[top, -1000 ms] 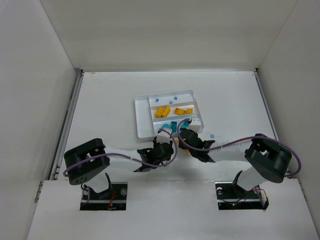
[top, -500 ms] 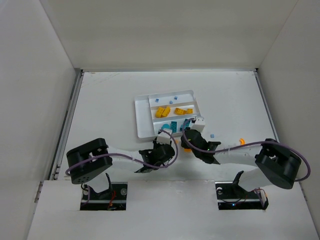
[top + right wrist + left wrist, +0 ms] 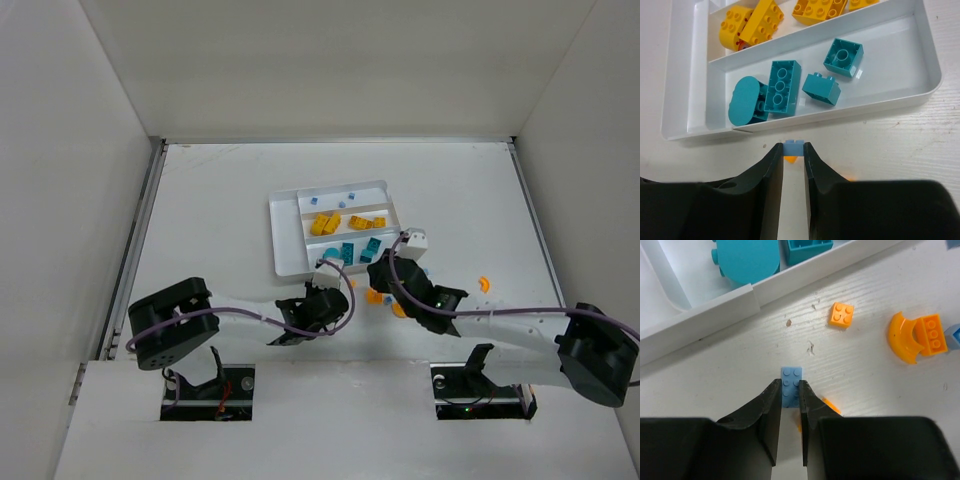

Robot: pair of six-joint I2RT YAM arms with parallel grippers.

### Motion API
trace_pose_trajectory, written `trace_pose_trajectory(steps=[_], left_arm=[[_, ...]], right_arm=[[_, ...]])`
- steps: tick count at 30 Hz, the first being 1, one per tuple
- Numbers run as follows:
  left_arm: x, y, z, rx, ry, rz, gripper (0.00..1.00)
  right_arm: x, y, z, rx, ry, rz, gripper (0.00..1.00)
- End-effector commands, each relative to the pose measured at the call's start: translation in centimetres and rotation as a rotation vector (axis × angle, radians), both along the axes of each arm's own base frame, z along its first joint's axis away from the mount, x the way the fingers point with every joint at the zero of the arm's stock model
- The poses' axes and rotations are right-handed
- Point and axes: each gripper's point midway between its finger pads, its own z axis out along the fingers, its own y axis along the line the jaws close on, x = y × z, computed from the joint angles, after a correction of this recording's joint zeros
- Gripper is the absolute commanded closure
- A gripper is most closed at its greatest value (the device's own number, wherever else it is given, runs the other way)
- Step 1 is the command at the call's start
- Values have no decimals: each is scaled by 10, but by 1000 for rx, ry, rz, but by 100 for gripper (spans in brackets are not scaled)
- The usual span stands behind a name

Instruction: Sort the legos into containers by color

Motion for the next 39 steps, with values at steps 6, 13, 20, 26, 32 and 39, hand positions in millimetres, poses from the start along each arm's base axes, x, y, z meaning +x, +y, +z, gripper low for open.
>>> trace_pose_trajectory(steps=[6,13,20,26,32,39], left_arm=[[-1,13,37,-78,4,10,87],[16,19,67,-161,-37,57,87],[51,24,114,-292,-110,130,87],[87,19,137,-363,-130,166,88],[135,10,149,-380,-171,210,88],[191,-8,142,-370,-158,225,87]], right_arm=[[26,-3,47,54,-88,-9,74],[121,11,77,80,-151,-18,74],[219,4,45,11,-68,-48,74],[249,2,18,-25,-9,-43,74],[261,-3,29,-20,-32,-58,54],[220,-25,46,32,-75,-100,50]])
